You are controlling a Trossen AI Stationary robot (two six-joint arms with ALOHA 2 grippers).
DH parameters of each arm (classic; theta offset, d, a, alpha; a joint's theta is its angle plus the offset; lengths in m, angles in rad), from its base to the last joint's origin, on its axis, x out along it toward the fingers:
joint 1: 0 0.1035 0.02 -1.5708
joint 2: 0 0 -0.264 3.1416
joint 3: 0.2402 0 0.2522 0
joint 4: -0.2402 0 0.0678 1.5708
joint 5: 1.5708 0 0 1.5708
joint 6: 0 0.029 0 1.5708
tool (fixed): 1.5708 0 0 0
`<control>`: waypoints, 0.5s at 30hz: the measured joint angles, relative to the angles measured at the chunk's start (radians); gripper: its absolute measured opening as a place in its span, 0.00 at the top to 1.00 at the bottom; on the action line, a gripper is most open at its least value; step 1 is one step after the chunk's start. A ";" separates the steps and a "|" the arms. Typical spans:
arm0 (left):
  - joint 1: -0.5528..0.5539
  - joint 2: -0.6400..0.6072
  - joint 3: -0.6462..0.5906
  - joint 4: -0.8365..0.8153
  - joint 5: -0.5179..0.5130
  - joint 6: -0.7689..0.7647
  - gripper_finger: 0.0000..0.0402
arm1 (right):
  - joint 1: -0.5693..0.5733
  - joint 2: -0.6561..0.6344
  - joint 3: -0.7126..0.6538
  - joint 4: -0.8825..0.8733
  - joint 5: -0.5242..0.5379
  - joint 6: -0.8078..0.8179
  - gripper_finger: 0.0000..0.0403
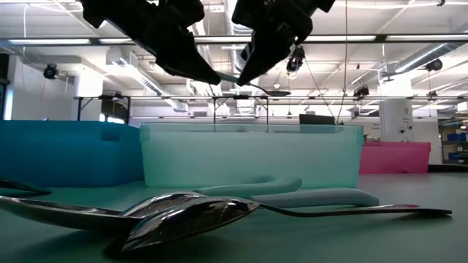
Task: Sort silverware by color (type)
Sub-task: Put the blue spoon into the green bin
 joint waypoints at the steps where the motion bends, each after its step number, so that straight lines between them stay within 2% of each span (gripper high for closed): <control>1: 0.003 0.000 0.000 0.000 0.007 -0.007 0.90 | 0.000 0.000 0.000 0.000 0.000 0.000 0.96; 9: 0.018 0.000 0.000 0.000 0.065 -0.034 0.90 | 0.000 0.000 0.000 -0.003 -0.003 0.013 0.94; 15: 0.018 0.000 -0.002 -0.026 0.081 -0.034 0.90 | 0.001 -0.003 0.000 -0.016 -0.005 0.007 0.74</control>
